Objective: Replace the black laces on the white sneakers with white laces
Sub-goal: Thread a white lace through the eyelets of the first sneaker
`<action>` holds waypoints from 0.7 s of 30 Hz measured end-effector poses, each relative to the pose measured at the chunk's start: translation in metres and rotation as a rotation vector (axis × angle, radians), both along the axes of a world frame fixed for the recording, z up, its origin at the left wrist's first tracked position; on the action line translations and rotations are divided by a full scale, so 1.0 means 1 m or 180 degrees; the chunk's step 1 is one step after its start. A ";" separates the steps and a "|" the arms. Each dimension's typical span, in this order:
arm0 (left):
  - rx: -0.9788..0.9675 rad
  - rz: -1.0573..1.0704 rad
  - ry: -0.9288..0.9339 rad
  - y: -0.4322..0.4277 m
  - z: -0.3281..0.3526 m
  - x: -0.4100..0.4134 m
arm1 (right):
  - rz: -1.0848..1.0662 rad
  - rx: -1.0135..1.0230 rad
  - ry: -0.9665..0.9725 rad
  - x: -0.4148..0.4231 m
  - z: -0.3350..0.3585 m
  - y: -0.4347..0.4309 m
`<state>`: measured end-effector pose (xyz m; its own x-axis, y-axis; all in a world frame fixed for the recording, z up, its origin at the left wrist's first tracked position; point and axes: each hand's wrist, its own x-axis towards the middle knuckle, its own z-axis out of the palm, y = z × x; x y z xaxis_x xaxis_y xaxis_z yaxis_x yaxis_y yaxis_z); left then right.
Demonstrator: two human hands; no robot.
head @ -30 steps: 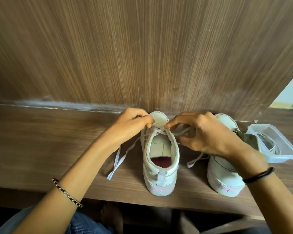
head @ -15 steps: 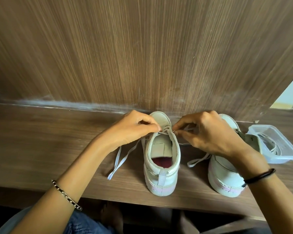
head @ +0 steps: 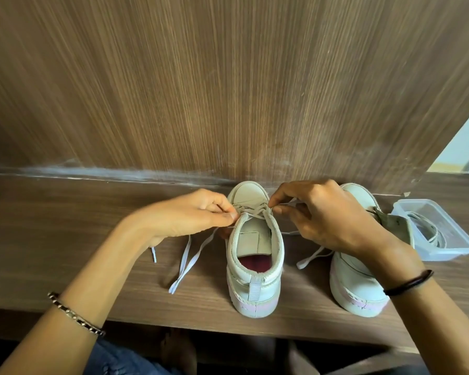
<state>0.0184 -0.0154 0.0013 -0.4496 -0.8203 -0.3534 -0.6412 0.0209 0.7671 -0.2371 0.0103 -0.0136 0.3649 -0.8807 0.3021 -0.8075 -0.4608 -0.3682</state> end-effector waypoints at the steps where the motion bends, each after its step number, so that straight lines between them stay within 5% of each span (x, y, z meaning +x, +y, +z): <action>1: 0.0033 0.0040 0.0007 0.000 -0.002 -0.002 | -0.0004 -0.0001 0.0000 -0.001 0.000 0.000; 13: 0.0065 0.0425 0.0207 0.004 -0.004 -0.014 | -0.0041 0.0429 -0.0378 -0.001 0.005 0.004; 21: -0.0101 0.0544 0.0232 0.004 -0.002 -0.018 | 0.0013 0.0167 -0.0146 0.003 0.002 0.003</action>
